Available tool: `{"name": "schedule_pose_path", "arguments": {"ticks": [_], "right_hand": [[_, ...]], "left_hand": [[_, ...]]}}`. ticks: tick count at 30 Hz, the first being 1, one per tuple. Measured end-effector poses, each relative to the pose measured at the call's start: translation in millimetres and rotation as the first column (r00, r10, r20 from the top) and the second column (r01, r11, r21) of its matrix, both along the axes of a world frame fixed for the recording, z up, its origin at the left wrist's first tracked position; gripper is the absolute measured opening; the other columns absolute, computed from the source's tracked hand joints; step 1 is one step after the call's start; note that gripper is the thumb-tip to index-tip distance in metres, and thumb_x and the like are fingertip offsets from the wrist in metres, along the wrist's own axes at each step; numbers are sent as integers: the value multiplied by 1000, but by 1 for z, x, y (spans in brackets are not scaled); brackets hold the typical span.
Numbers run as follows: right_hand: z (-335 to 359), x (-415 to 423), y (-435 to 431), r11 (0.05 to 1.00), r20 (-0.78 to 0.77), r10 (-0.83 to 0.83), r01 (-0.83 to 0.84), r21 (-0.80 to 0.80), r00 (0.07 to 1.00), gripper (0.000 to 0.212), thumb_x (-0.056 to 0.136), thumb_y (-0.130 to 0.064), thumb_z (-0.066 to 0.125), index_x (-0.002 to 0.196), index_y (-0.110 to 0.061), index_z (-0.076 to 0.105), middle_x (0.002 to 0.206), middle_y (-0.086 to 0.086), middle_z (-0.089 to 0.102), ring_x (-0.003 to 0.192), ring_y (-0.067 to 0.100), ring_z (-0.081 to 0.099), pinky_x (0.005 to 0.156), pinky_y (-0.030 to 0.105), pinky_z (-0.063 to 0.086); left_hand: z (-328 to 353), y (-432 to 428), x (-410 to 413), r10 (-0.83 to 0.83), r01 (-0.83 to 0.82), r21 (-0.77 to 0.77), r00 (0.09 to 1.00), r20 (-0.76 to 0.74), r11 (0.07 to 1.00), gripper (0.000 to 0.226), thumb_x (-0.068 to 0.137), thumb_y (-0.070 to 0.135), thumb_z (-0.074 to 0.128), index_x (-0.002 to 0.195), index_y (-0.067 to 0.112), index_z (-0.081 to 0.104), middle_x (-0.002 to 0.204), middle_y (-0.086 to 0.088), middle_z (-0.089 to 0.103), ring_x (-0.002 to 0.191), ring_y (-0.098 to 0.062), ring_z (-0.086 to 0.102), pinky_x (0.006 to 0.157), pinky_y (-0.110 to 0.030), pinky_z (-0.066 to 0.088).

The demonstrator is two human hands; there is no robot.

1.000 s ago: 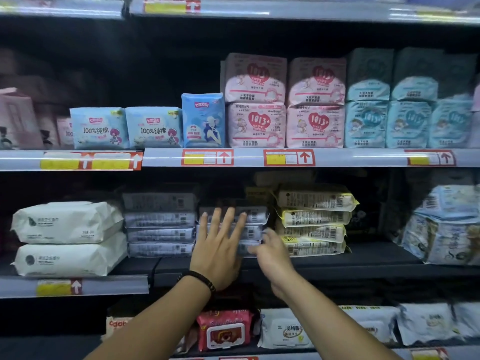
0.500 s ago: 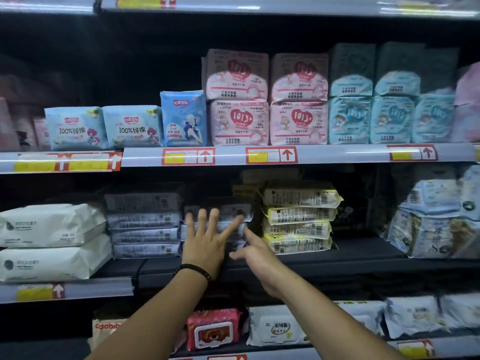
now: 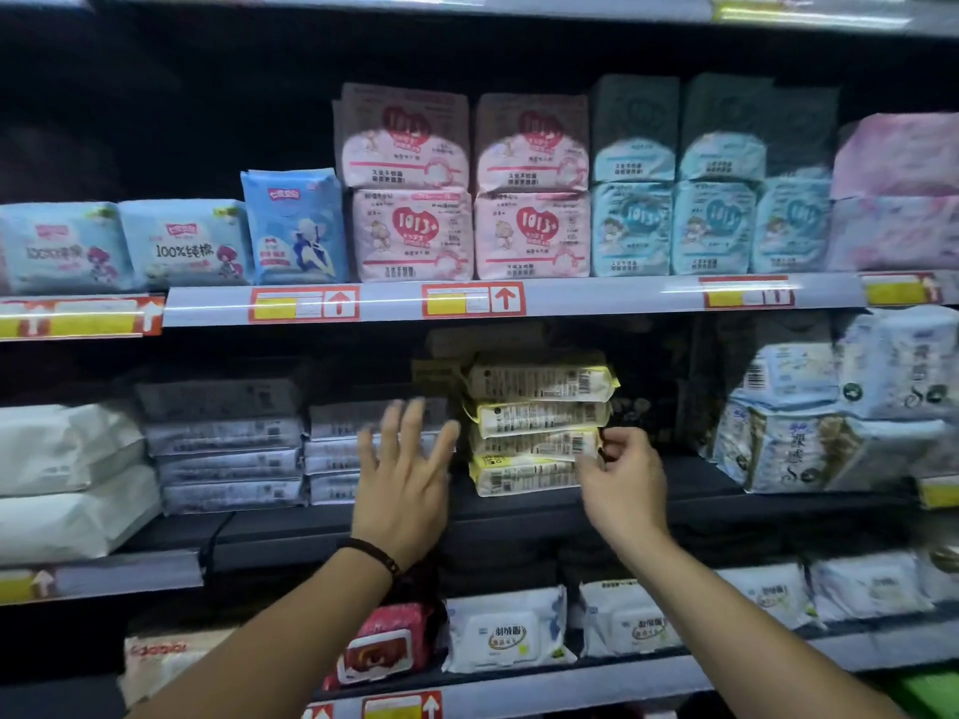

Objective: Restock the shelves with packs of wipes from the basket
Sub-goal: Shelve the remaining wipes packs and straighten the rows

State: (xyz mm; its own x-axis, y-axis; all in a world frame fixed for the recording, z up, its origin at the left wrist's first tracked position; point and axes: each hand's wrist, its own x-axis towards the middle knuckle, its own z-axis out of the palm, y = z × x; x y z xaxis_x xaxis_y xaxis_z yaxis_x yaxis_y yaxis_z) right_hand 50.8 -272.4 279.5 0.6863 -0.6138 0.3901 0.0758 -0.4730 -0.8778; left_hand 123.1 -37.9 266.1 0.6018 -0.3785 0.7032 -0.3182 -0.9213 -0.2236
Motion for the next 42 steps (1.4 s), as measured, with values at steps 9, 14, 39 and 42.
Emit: {"name": "schedule_pose_path", "arguments": {"ticks": [9, 14, 39, 42], "right_hand": [[-8, 33, -47, 980, -93, 194, -198, -31, 977, 31, 95, -45, 73, 119, -26, 74, 105, -14, 77, 102, 12, 71, 92, 35, 57], [-7, 45, -52, 979, -91, 172, -181, -99, 981, 27, 104, -34, 64, 83, -21, 75, 72, -4, 75, 71, 15, 67, 65, 28, 48], [-3, 64, -23, 977, -178, 195, -208, -56, 965, 42, 106, -31, 59, 67, -12, 58, 62, 2, 54, 60, 16, 47, 55, 31, 34], [-5, 63, -18, 975, -188, 202, -215, -50, 961, 43, 107, -34, 55, 69, -15, 59, 65, 1, 58, 63, 17, 50, 58, 32, 37]], "left_hand": [[-24, -62, -18, -268, 309, 311, 949, -168, 899, 78, 96, 64, 45, 154, 12, 48, 150, -12, 55, 140, -36, 51, 114, -54, 45], [-32, -60, -11, -257, 285, 368, 958, -125, 885, 86, 101, 65, 36, 165, 8, 26, 165, -15, 37, 152, -37, 34, 126, -54, 29], [-38, -33, -1, -187, 226, 380, 973, -139, 897, 94, 103, 67, 31, 167, 9, -6, 175, -21, -5, 161, -42, -1, 130, -59, -1], [-38, -35, -5, -175, 212, 377, 976, -130, 902, 94, 103, 68, 26, 166, 8, -10, 175, -21, -8, 161, -42, -6, 129, -59, -7]]}}
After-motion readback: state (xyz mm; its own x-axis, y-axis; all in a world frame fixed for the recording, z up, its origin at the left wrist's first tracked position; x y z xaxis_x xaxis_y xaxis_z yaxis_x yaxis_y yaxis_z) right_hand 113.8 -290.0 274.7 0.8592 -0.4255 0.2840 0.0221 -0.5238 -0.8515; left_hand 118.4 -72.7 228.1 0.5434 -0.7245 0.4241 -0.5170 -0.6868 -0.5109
